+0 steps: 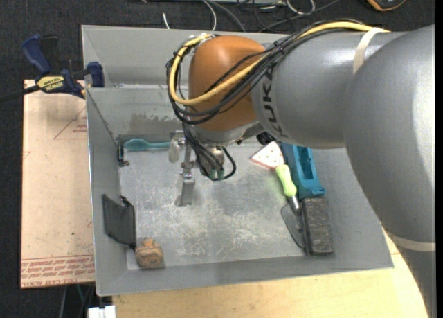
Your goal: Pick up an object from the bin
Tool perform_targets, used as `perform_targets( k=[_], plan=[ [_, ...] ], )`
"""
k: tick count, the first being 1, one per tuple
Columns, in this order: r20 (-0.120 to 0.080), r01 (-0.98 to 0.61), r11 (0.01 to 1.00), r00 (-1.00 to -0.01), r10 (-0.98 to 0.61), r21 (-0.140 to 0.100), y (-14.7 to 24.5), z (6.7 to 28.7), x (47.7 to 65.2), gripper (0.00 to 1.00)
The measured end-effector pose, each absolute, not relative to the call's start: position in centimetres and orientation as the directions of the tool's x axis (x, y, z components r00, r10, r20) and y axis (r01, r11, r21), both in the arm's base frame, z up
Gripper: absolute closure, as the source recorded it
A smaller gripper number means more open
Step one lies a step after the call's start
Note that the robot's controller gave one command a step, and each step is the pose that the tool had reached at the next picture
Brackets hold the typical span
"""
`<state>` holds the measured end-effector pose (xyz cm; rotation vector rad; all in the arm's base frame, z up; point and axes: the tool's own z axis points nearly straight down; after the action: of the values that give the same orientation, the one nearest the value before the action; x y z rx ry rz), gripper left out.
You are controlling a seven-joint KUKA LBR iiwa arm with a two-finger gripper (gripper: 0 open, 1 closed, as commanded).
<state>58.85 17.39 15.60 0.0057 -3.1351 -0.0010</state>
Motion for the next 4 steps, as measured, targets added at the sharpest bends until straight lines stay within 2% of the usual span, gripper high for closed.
perform_targets(
  k=[1, 2, 3, 4],
  plan=[
    [-0.001, -0.001, 1.000, -1.000, -0.001, 0.002, 17.3, 16.1, 59.0, 0.00],
    [0.000, -0.032, 0.999, -0.999, -0.032, 0.002, 22.0, 13.3, 52.9, 0.00],
    [0.003, -0.026, 1.000, -1.000, -0.026, 0.004, 24.9, 12.3, 48.5, 0.00],
    [0.003, 0.140, 0.990, -0.990, 0.140, 0.010, 24.5, 8.5, 51.0, 0.00]
  ],
)
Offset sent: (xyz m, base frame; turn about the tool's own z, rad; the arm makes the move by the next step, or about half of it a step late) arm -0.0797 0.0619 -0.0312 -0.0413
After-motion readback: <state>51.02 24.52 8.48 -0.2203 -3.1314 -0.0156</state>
